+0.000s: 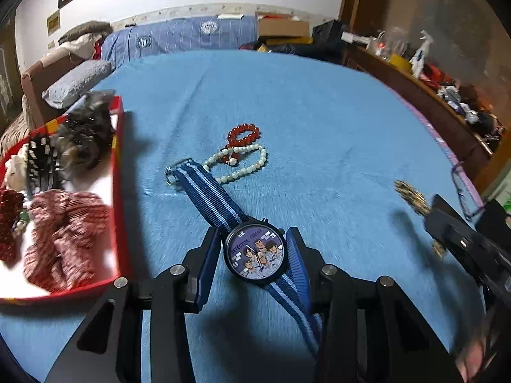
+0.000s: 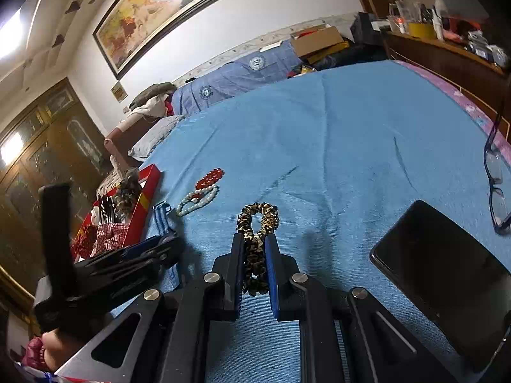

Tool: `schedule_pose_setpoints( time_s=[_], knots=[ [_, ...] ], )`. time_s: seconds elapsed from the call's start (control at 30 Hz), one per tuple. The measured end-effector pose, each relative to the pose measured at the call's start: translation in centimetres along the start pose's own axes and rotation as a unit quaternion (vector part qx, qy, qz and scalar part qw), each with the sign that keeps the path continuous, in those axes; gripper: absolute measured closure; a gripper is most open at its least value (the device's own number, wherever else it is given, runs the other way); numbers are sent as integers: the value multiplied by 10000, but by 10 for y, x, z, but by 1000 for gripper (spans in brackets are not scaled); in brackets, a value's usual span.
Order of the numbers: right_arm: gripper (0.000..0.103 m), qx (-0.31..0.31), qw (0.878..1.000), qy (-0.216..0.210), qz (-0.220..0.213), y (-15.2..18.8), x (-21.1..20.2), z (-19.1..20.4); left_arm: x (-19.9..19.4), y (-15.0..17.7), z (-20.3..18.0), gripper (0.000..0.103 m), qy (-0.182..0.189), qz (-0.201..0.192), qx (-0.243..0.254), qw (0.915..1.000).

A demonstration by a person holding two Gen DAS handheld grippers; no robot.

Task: Organize jewelry
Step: 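Carry blue striped watch over red box with left tool while right tool carries leopard bracelet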

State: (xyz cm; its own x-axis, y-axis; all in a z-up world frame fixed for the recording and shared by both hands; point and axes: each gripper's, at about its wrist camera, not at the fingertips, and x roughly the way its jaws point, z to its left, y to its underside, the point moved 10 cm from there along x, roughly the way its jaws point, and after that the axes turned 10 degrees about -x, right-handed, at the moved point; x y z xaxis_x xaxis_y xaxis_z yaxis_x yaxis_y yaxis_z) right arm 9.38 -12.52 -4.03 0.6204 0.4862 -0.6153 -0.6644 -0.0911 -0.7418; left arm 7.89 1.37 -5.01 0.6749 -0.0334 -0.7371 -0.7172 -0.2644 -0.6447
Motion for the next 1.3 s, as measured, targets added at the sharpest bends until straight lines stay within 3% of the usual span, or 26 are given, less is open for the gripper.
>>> schedule_pose_setpoints(
  time_s=[0.4,0.73,0.97,1.3],
  knots=[
    [89,-644,9972,-102,-356,-9,-6,32,-68,4,10,63,102,-686,186,9974],
    [89,-756,9966,-51,-338,-6,-1,39,-87,1,10,63,-107,-983,315,9946],
    [89,-491,9984,-164,-247,0,1,43,-107,-6,29,62,-157,-1184,194,9927],
    [89,-812,9955,-482,-91,-6,14,101,-131,-18,67,62,-285,-1466,-91,9887]
  ],
)
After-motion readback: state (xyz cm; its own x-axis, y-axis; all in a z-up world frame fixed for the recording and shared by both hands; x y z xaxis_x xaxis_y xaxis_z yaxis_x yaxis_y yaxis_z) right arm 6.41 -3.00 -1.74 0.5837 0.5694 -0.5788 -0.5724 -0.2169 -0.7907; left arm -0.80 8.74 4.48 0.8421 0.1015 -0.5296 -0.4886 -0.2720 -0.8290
